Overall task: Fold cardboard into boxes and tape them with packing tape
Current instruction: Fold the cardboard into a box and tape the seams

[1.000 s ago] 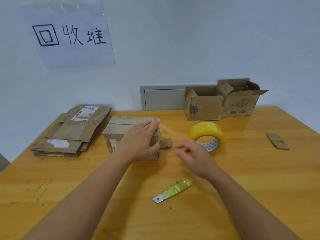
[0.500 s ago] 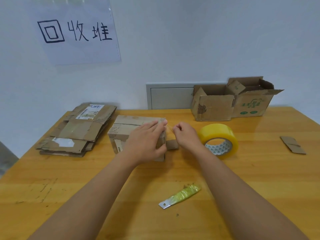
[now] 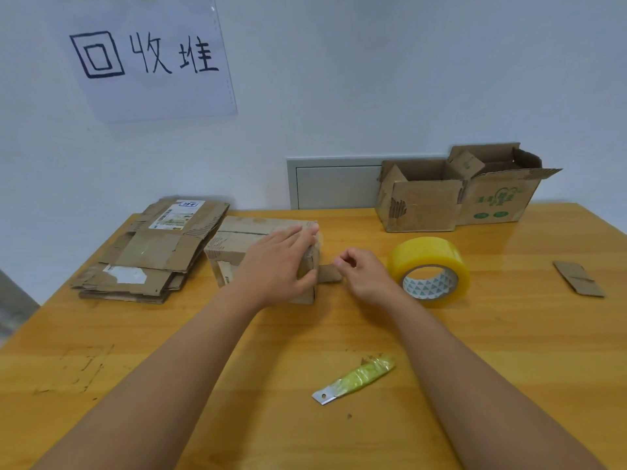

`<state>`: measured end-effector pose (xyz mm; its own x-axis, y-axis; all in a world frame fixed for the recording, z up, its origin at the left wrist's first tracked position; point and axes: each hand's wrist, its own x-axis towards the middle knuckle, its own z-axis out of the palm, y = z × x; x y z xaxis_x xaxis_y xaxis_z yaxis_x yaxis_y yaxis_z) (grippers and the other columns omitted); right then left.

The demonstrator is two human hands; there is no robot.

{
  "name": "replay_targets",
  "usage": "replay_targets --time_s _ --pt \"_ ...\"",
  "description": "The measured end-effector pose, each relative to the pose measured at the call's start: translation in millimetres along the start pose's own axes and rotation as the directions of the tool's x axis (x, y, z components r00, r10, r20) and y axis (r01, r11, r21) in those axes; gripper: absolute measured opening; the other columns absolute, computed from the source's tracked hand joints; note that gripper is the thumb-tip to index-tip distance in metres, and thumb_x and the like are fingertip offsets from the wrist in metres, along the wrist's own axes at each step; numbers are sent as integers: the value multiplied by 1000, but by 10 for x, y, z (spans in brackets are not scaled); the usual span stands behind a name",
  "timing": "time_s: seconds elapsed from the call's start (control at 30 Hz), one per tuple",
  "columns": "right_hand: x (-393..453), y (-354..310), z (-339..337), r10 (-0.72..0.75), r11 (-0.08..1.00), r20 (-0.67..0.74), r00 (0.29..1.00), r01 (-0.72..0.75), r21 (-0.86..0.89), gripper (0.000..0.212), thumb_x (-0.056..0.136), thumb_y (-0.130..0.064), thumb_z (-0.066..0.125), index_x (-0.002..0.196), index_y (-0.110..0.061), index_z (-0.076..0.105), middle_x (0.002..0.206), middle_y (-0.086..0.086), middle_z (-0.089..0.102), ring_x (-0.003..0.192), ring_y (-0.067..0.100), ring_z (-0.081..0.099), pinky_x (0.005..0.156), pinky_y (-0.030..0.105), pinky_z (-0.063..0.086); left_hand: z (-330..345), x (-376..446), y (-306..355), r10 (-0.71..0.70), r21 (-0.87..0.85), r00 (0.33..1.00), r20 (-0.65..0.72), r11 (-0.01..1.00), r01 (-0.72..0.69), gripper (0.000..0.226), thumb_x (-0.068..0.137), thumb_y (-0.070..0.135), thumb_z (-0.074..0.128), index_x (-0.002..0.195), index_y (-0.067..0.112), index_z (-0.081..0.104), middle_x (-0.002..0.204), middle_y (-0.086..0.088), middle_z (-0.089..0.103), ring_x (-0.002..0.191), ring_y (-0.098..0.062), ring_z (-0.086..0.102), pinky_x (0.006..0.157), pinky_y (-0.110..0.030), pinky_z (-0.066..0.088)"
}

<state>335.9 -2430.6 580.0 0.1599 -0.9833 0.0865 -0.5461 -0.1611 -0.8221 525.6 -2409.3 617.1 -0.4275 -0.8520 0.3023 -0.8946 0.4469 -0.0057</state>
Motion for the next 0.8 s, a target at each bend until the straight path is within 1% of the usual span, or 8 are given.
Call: replay_targets --time_s 0.1,0.2,0.27,0.4,0.57,0.63,0.7,0.8 --pt "-37 74 25 -16 998 102 995 22 -65 24 100 -23 55 77 -29 55 80 -8 58 85 17 55 85 40 47 29 110 -6 -22 14 999 28 1000 22 67 97 50 45 155 19 27 161 6 28 151 -15 18 120 -34 18" --pt "-63 141 87 6 977 171 985 31 -211 22 98 -31 56 76 -33 56 83 -12 62 96 20 58 95 46 45 82 207 -26 -34 15 999 43 999 33 64 99 50 45 151 17 29 164 3 21 152 -18 15 121 -37 17" --pt "-81 179 129 15 943 207 978 55 -327 17 98 -34 55 81 -33 58 89 -13 61 108 21 52 99 40 37 103 235 -34 -45 11 998 49 999 45 62 98 50 47 148 17 32 165 2 19 152 -18 14 122 -38 17" --pt "-134 228 196 -88 895 185 979 159 -416 8 96 -36 58 96 -31 63 85 -16 47 112 20 41 96 38 31 104 232 -35 -56 -2 997 52 998 56 63 99 50 47 150 18 30 165 2 18 152 -18 13 122 -38 16" --pt "-177 281 229 -138 902 122 983 175 -395 14 93 -38 64 104 -29 67 107 -10 46 119 19 38 98 34 29 80 230 -14 -67 -6 996 55 998 67 62 99 49 48 150 18 29 165 2 18 152 -17 12 121 -37 14" --pt "-173 284 222 -121 902 120 985 159 -402 22 92 -40 64 111 -30 67 120 -7 46 124 20 36 101 33 29 69 226 -7 -68 -14 996 54 998 68 64 99 48 48 151 18 27 165 2 19 152 -18 13 121 -37 14" --pt "-165 278 205 -81 890 128 989 129 -437 42 91 -46 64 130 -30 58 132 -4 46 129 21 35 105 35 30 65 224 -4 -69 -17 996 57 997 70 65 99 48 48 152 18 27 165 2 19 152 -18 13 121 -37 14" --pt "-171 230 183 -96 911 62 993 113 -397 60 91 -49 63 143 -25 44 134 -2 48 128 20 39 105 35 36 54 216 -5 -66 -27 997 50 997 67 63 98 49 49 150 19 30 165 2 18 152 -19 15 121 -37 15"
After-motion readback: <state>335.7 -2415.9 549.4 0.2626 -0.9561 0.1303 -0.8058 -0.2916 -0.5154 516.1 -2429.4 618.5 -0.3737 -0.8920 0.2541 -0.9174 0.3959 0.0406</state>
